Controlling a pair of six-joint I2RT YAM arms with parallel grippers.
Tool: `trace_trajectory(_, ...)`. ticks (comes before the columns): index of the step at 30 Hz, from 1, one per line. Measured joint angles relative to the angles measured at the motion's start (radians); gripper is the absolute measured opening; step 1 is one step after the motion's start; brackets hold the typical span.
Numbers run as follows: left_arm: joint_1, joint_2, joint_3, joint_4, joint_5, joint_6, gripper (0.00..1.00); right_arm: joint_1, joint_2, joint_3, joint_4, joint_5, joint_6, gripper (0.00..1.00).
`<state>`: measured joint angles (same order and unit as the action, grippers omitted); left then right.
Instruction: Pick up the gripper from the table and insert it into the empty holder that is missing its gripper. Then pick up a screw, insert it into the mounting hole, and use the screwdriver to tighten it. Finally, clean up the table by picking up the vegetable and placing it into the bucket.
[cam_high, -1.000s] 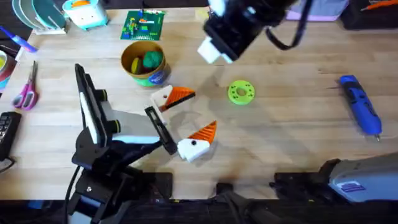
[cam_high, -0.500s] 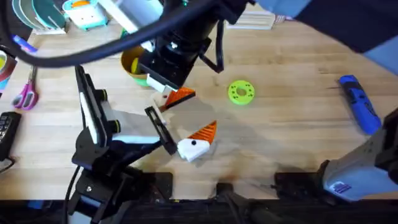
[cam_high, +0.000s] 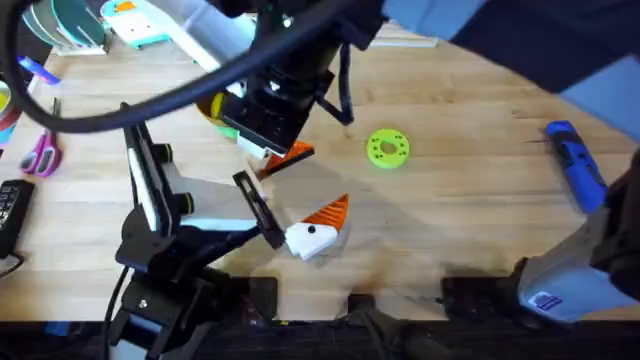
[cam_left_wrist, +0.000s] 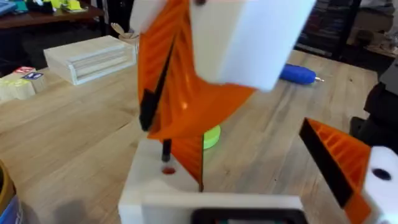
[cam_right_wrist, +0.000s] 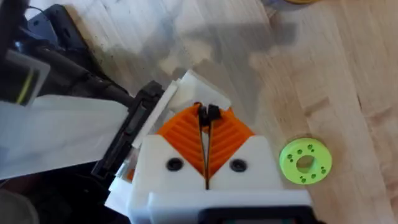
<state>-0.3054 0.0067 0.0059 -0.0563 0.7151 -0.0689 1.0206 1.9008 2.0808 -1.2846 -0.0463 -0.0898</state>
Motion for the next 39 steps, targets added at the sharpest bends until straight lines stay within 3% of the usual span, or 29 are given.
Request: trace_trajectory(39,-0.001,0.006,0.0,-0.002,0.009,-0.027,0.991,-0.001,0.051,0.017,-0.006,-0.047,-0.001,0.008)
